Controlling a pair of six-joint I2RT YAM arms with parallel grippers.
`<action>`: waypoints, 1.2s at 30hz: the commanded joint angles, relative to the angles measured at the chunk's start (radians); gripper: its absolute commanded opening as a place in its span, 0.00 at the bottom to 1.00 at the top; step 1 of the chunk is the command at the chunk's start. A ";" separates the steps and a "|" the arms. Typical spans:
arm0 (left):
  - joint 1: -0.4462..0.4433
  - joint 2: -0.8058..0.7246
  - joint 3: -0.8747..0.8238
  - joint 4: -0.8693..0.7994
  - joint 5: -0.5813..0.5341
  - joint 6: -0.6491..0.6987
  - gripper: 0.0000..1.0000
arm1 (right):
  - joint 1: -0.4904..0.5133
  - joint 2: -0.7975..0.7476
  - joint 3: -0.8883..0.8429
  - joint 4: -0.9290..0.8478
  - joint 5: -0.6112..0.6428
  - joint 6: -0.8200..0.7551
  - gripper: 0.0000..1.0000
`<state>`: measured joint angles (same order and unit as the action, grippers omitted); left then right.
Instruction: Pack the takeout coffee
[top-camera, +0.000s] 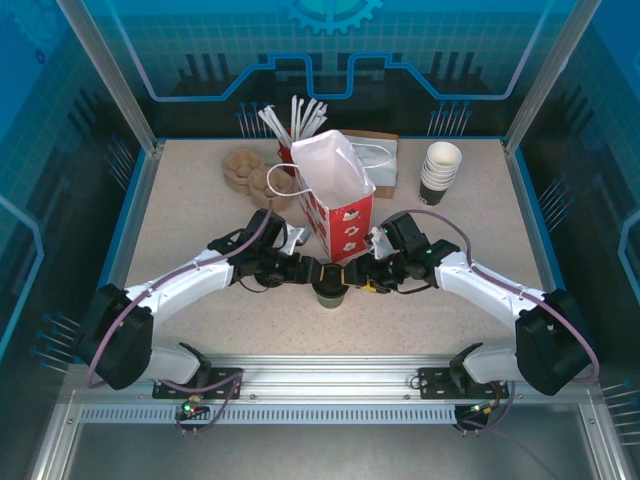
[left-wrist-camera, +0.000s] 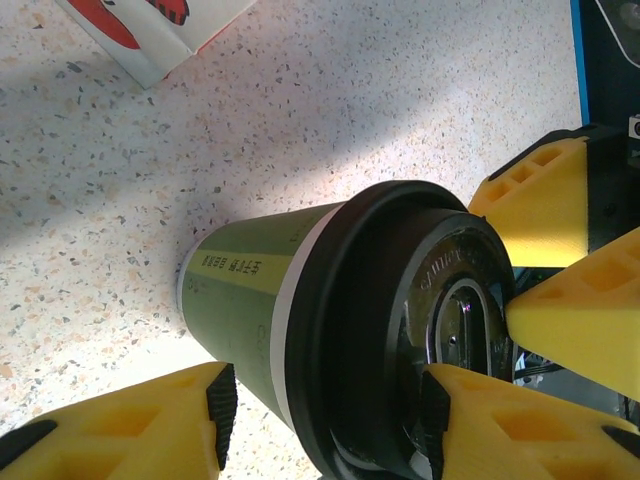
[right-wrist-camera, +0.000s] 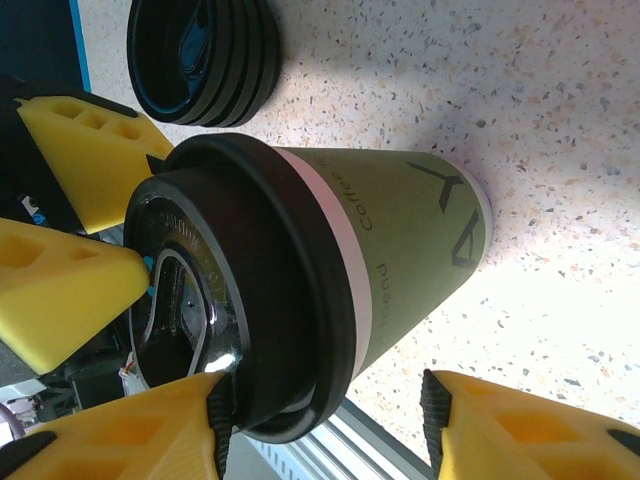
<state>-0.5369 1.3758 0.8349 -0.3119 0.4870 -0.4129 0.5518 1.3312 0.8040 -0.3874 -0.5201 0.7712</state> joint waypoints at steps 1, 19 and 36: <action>-0.006 0.025 -0.032 -0.026 -0.015 0.012 0.52 | 0.014 0.020 -0.021 -0.004 0.029 0.011 0.55; -0.005 0.060 -0.109 0.034 -0.019 -0.025 0.48 | 0.000 0.037 -0.058 0.005 0.042 0.000 0.53; -0.004 0.052 -0.128 0.043 -0.021 -0.046 0.46 | -0.015 0.047 -0.086 0.041 0.023 -0.003 0.52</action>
<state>-0.5331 1.3869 0.7490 -0.1432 0.5415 -0.4641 0.5426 1.3422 0.7521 -0.2874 -0.5491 0.7784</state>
